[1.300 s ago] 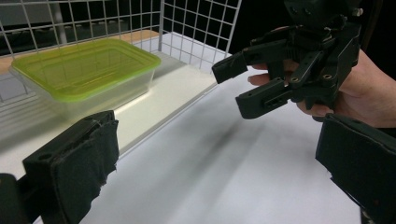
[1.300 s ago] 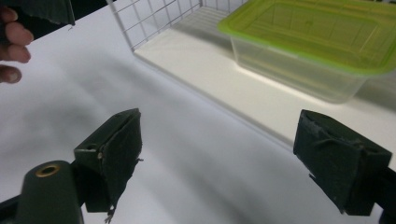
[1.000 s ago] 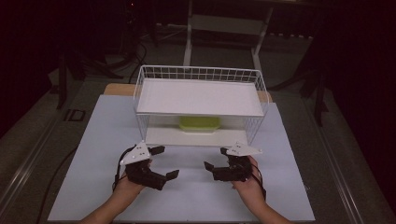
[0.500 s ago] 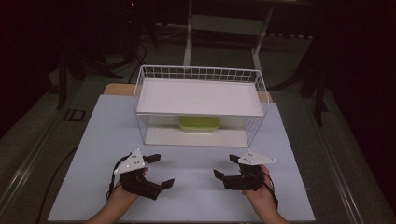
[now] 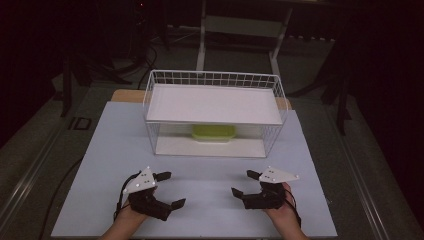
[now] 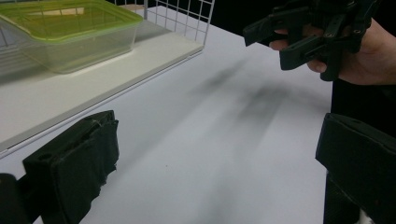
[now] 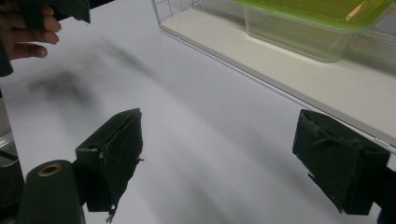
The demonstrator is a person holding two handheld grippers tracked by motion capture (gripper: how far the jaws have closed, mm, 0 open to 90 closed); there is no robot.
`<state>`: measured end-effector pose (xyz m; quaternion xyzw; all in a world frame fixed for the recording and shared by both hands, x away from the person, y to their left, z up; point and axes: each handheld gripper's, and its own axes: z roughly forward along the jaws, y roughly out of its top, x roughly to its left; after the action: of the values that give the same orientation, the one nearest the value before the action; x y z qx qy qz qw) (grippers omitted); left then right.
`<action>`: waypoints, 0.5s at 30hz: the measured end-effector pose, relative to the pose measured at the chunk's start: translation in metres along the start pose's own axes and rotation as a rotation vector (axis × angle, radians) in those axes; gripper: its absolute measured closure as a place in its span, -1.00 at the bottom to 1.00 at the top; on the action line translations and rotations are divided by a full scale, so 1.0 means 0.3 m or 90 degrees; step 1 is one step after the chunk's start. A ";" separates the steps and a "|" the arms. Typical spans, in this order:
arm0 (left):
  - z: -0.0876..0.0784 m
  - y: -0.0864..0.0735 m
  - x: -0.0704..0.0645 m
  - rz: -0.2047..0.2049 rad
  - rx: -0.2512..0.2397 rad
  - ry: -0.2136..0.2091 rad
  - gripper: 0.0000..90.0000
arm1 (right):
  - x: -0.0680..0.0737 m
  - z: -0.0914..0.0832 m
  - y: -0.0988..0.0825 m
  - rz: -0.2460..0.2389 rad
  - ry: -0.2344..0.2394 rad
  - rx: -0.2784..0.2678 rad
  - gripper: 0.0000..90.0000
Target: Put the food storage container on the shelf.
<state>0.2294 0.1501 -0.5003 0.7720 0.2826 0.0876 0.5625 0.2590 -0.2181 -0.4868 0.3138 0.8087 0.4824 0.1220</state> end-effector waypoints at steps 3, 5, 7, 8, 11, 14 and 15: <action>0.006 -0.006 -0.004 0.013 0.004 -0.002 -1.00 | -0.007 0.000 -0.005 -0.002 0.002 -0.006 -0.65; 0.011 -0.011 -0.007 0.019 0.007 -0.006 -1.00 | -0.012 0.000 -0.008 -0.004 0.002 -0.007 -0.65; 0.016 -0.015 -0.009 0.020 0.012 -0.010 -1.00 | -0.016 -0.002 -0.010 0.003 0.005 -0.007 -0.65; 0.019 -0.017 -0.009 0.020 0.013 -0.011 -1.00 | -0.018 -0.003 -0.011 0.005 0.004 -0.008 -0.65; 0.022 -0.021 -0.009 0.016 0.012 -0.015 -1.00 | -0.023 -0.008 -0.013 0.010 0.003 -0.009 -0.65; 0.024 -0.024 -0.005 0.011 0.012 -0.016 -1.00 | -0.028 -0.008 -0.014 0.014 0.000 -0.008 -0.65; 0.025 -0.025 -0.002 0.009 0.011 -0.016 -1.00 | -0.028 -0.007 -0.014 0.012 -0.002 -0.007 -0.65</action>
<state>0.2297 0.1452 -0.5096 0.7801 0.2707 0.0795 0.5585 0.2629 -0.2263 -0.4904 0.3213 0.8030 0.4873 0.1202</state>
